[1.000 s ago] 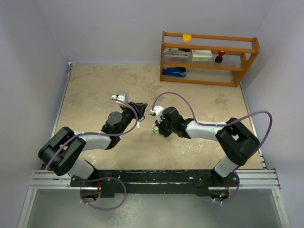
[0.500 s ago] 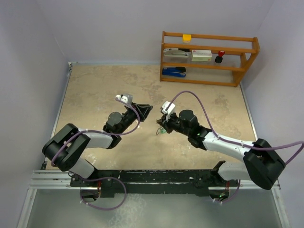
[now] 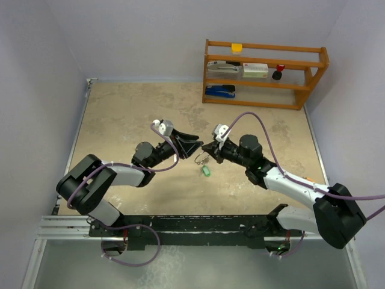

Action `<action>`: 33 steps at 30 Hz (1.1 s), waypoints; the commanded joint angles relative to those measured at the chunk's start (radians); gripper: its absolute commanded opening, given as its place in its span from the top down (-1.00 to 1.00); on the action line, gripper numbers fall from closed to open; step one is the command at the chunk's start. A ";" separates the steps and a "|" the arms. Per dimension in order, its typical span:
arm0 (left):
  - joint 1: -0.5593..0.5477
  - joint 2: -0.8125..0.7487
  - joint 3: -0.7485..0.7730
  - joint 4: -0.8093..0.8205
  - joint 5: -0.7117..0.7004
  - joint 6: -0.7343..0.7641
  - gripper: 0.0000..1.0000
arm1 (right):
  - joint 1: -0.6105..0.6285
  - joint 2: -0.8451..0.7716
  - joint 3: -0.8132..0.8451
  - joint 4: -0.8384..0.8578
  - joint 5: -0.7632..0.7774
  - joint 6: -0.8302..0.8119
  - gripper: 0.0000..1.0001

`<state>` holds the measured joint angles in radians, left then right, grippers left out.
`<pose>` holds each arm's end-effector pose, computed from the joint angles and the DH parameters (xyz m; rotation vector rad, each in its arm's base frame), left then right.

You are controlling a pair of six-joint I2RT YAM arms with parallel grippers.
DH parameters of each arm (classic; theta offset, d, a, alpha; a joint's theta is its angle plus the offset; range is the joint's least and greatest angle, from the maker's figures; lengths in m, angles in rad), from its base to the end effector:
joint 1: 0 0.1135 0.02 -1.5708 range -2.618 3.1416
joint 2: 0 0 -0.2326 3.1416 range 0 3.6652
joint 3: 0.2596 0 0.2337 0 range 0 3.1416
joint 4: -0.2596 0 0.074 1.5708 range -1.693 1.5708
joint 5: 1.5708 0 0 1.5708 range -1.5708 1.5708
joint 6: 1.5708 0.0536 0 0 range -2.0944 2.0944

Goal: Put the keys on the keyring
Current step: Pick up the keyring from the center of the board.

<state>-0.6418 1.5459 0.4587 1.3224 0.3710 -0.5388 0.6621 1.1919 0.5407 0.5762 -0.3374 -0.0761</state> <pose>0.2230 -0.1909 0.2028 0.4117 1.4048 -1.2271 0.2054 0.1826 0.2311 -0.8491 1.4633 0.7202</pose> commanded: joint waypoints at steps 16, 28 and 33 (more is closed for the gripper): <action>0.029 0.063 0.079 0.058 0.198 -0.002 0.08 | -0.135 -0.027 0.017 0.024 -0.337 -0.081 1.00; 0.080 0.217 0.133 0.400 0.286 -0.315 -0.02 | -0.249 0.014 -0.012 0.264 -0.466 0.186 1.00; 0.082 0.221 0.169 0.400 0.324 -0.326 0.03 | -0.292 0.066 -0.012 0.413 -0.532 0.326 1.00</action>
<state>-0.5648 1.7805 0.5720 1.5108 0.6430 -0.8207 0.3954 1.2285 0.5163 0.7811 -0.7784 0.1055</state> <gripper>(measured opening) 0.493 0.008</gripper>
